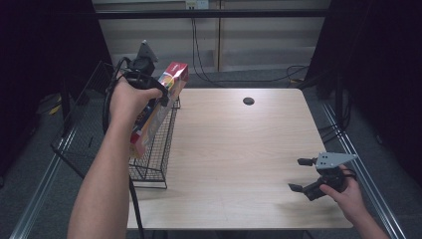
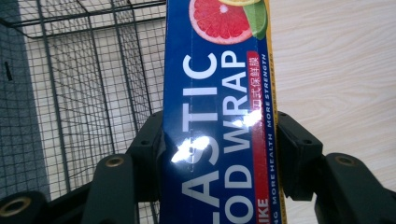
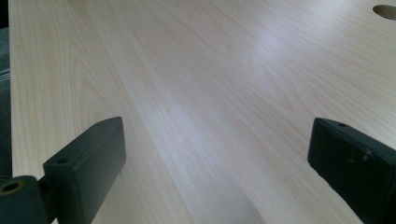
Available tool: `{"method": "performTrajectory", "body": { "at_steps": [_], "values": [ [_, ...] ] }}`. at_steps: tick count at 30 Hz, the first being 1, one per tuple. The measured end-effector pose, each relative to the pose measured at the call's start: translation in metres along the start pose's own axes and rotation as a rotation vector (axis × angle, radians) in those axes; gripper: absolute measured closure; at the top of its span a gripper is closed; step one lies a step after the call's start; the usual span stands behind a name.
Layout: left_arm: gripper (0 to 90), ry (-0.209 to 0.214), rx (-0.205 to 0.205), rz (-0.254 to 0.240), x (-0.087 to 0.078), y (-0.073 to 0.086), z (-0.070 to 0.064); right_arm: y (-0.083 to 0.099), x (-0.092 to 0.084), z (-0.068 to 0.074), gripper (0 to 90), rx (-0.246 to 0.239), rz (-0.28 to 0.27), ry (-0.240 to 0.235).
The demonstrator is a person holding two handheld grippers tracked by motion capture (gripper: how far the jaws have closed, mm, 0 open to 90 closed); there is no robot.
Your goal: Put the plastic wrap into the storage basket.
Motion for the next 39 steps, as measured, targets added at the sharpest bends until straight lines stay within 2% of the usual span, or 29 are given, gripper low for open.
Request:
{"method": "performTrajectory", "body": {
  "at_steps": [3, 4, 12, 21, 39],
  "values": [
    [44.3, -0.009, -0.019, 0.004, -0.002, 0.002, 0.004, 0.0, 0.0, 0.0, 4.1, -0.004, -0.001, 0.0],
    [44.3, -0.01, -0.007, 0.004, -0.003, 0.002, 0.007, 0.0, 0.0, 0.001, 4.1, -0.001, -0.006, -0.002],
    [44.3, -0.039, -0.013, 0.006, -0.009, 0.004, 0.02, 0.001, -0.003, -0.001, 4.1, 0.0, -0.005, 0.008],
    [44.3, -0.05, -0.043, -0.009, -0.017, 0.005, 0.028, 0.0, -0.003, 0.0, 4.2, 0.0, -0.011, 0.006],
    [44.2, -0.077, -0.069, -0.014, -0.029, 0.009, 0.045, -0.001, 0.005, -0.001, 4.2, 0.0, -0.002, -0.002]
  ]
}}
Point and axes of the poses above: each handheld gripper's, and its own axes: x roughly forward along the jaws, y roughly out of its underside, z roughly to its left, the point moved 3 cm from there along x, roughly forward along the jaws, and after that the axes turned 14 degrees about -z, right-handed, at the moved point
